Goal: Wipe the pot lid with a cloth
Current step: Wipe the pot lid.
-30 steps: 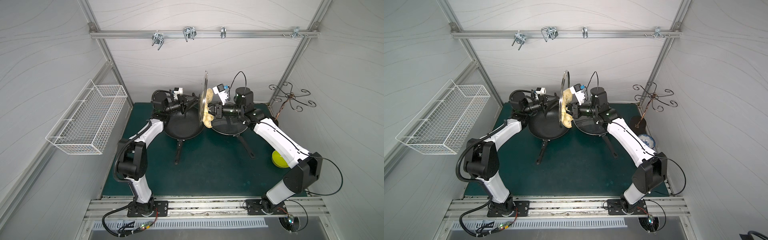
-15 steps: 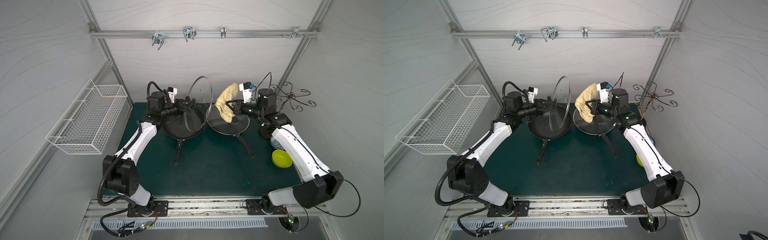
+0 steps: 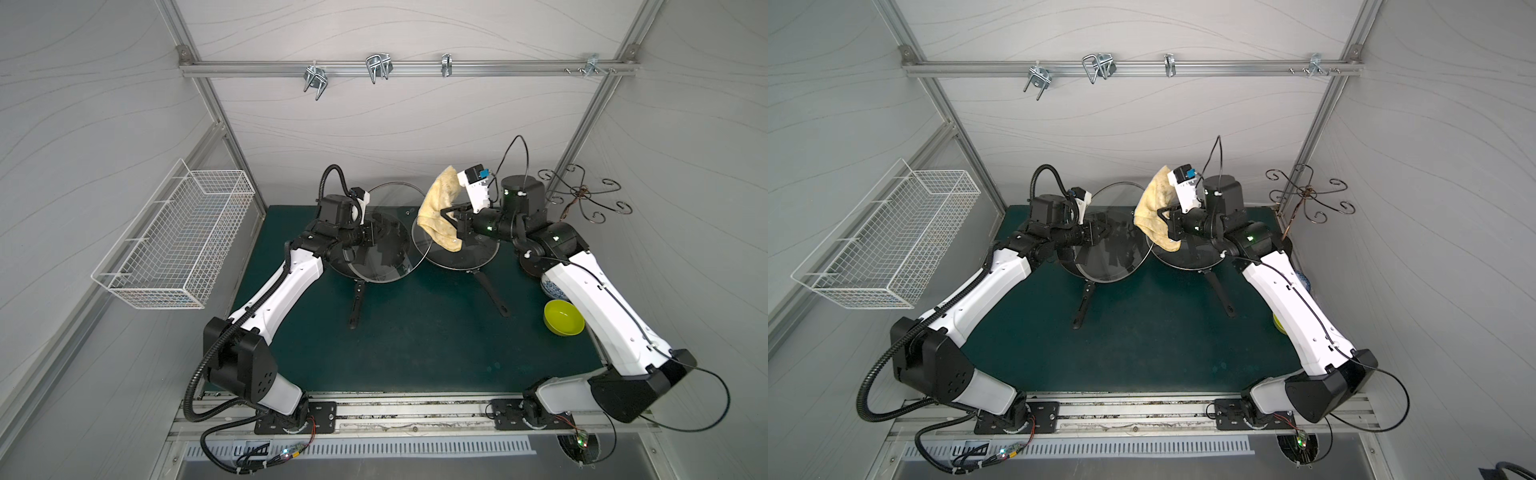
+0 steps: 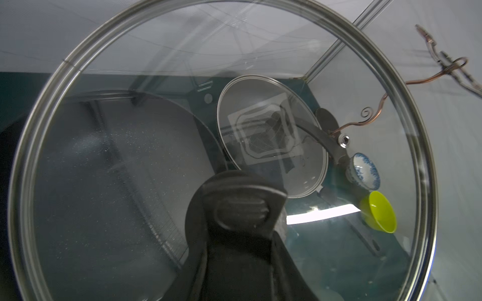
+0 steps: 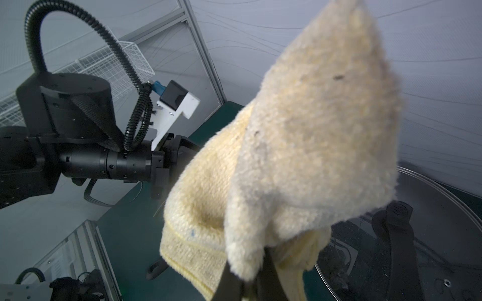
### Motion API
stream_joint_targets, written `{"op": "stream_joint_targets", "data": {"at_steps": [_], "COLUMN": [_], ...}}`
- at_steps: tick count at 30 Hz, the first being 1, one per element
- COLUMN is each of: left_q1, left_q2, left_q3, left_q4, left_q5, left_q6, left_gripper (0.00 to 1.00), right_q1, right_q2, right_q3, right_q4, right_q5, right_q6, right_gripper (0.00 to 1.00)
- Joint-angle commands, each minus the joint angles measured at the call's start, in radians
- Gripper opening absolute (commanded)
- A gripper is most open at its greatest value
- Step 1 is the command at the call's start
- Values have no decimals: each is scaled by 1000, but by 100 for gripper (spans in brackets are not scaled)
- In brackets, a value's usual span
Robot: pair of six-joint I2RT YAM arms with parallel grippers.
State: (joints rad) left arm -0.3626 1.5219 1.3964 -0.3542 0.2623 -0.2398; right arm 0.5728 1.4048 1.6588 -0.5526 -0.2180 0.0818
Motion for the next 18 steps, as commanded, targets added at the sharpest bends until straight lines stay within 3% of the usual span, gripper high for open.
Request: {"op": "stream_joint_targets", "data": {"at_steps": [1, 11, 15, 18], "left_q1": [-26, -76, -78, -78], "left_q2": [-20, -12, -9, -22], "left_q3": [134, 177, 171, 141], "left_q4": [177, 159, 188, 227], "left_q5": [-138, -232, -180, -96], "left_q6": [44, -71, -65, 25], "left_gripper": [0, 0, 0, 0], "right_q1": [54, 116, 109, 79], "right_q2": [60, 203, 224, 219], "right_q3": [23, 68, 86, 87], "right_q4": [-57, -89, -107, -102], "right_q5": [91, 121, 146, 143], "right_q6": [-93, -153, -160, -142], "right_gripper": [0, 0, 0, 0]}}
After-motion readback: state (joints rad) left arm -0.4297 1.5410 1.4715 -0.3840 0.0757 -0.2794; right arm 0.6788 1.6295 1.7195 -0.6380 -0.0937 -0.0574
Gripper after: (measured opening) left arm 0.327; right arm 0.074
